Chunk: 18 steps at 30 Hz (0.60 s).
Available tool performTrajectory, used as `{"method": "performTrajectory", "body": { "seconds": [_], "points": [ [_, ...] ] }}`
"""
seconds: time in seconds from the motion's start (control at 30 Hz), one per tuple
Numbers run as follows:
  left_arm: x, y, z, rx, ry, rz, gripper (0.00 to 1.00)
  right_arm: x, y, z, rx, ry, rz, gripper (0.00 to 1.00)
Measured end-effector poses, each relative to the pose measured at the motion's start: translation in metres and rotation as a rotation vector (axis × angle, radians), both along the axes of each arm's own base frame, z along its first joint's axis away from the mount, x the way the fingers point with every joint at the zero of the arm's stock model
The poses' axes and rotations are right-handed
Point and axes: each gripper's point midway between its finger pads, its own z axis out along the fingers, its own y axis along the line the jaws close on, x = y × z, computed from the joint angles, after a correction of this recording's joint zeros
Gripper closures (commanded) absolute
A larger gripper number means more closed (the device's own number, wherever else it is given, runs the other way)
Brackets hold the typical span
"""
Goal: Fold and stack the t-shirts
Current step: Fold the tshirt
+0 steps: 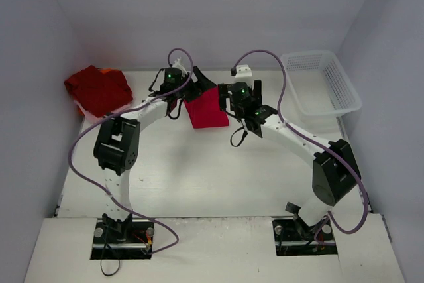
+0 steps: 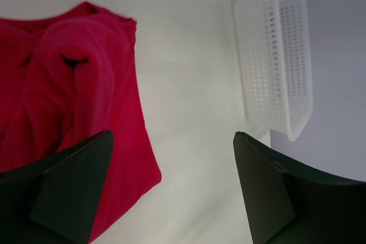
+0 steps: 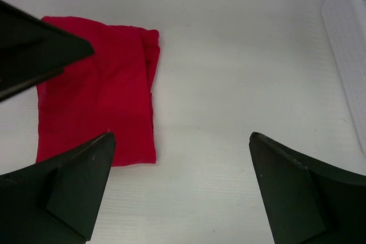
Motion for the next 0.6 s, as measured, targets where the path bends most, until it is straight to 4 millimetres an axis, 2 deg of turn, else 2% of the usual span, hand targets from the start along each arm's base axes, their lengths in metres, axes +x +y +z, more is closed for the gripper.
{"method": "performTrajectory", "body": {
  "seconds": [0.1, 0.2, 0.33, 0.5, 0.6],
  "points": [
    [-0.003, -0.014, -0.033, -0.005, 0.061, -0.039, 0.20, 0.002, -0.007, 0.004, 0.007, -0.008, -0.015, 0.00],
    [-0.006, -0.023, -0.050, -0.017, 0.093, -0.060, 0.20, 0.003, -0.010, 0.007, 0.013, -0.013, -0.023, 0.00],
    [-0.005, -0.032, -0.047, -0.054, 0.080, -0.079, 0.20, 0.004, -0.012, 0.007, 0.013, -0.012, -0.027, 0.00],
    [0.001, -0.035, -0.033, -0.072, 0.041, -0.080, 0.20, 0.002, -0.013, 0.003, 0.007, -0.005, -0.027, 0.00],
    [0.002, -0.034, -0.033, -0.062, 0.037, -0.072, 0.20, 0.002, -0.014, 0.003, 0.007, -0.005, -0.028, 0.00]
  ]
}}
